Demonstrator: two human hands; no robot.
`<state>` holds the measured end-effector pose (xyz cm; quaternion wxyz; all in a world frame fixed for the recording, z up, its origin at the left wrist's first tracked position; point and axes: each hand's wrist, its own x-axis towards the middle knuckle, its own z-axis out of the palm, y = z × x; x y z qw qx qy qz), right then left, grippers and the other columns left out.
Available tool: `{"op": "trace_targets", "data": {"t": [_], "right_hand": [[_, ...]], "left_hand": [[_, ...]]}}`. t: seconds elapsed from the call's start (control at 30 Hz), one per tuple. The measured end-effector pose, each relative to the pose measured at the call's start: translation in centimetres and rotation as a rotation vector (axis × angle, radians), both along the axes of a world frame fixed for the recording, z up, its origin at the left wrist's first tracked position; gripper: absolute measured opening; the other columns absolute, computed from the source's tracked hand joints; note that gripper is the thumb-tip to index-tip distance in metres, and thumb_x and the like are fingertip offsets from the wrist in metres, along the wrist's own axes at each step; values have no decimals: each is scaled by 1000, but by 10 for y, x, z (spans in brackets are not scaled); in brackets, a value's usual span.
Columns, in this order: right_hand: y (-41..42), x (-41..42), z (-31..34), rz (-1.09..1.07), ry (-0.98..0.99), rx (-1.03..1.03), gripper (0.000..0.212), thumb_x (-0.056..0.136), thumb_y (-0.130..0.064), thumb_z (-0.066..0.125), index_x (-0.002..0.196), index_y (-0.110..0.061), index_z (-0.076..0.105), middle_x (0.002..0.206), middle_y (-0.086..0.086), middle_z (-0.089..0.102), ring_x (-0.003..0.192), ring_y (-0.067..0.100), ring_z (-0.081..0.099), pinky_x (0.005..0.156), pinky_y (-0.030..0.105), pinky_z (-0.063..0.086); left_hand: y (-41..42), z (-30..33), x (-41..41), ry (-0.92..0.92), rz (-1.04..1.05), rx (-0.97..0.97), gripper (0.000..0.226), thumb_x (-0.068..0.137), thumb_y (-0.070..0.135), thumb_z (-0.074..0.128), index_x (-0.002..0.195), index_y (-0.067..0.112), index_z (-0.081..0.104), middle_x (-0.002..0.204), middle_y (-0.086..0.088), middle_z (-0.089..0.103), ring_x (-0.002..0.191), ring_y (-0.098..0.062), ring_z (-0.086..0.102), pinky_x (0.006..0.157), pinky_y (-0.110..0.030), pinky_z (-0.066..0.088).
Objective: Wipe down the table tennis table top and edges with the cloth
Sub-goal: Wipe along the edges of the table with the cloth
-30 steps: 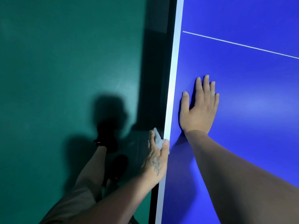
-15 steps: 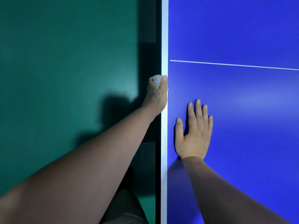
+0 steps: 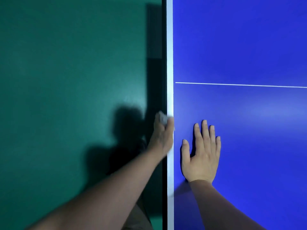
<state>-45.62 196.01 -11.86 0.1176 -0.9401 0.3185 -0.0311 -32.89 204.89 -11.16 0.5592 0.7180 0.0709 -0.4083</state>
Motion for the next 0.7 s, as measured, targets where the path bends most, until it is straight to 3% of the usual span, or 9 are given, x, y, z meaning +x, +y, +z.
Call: {"op": "trace_targets", "data": {"t": [0.07,0.13,0.27,0.37,0.43,0.47,0.57,0.6,0.7], "right_hand": [[-1,-1,0,-6,-3,0,62,106,-42,50,163,-19,44,177,-2,26,166,21,15,132,55,17],[0,-1,0,-5,-9,7,62,106,-42,49,163,-18,45,176,-2,26,166,21,15,132,55,18],[-2,1,1,3,-11,12,62,106,-42,49,162,-17,45,176,-1,27,165,23,17,132,57,19],[-1,1,2,11,-5,13,63,106,-42,49,162,-16,45,176,0,27,165,25,18,131,58,19],[-2,2,2,16,8,15,63,105,-42,49,162,-16,45,176,0,27,165,25,17,131,59,19],[-2,2,3,17,14,15,63,105,-41,50,162,-15,46,176,0,27,165,26,17,131,59,19],[-3,2,2,23,-2,25,63,104,-41,51,160,-13,48,176,2,29,165,28,20,130,61,21],[-3,3,2,21,-13,24,63,103,-40,51,159,-12,49,175,4,31,164,29,22,129,62,22],[-3,4,1,9,-50,16,62,101,-39,52,155,-9,54,172,7,37,162,32,28,128,63,24]], "left_hand": [[-28,-5,57,-169,51,-4,37,94,55,32,89,20,44,84,6,44,64,1,42,71,-24,36],[-48,-9,105,-225,59,17,37,92,50,33,86,15,45,77,4,44,60,-2,40,57,-15,34],[-52,-11,124,-304,4,29,32,96,46,32,83,18,35,78,2,34,62,-5,30,56,-17,29],[-31,-20,82,-110,-51,72,63,99,61,30,113,3,50,112,-11,58,101,-15,57,94,-30,45],[-16,-17,51,-3,-65,95,87,99,71,32,151,2,37,155,-23,45,144,-36,43,123,-51,31],[-9,-12,40,62,-60,112,85,102,70,34,159,7,32,164,-19,39,152,-35,36,130,-42,19],[2,6,24,167,-181,67,66,113,51,31,170,21,16,175,5,22,162,-17,19,99,8,-11],[5,12,24,172,-246,48,65,114,49,30,171,21,13,176,5,19,163,-16,17,87,12,-12],[0,5,41,147,-278,81,80,107,67,32,167,15,21,174,-3,27,156,-22,31,101,-9,10]]}}
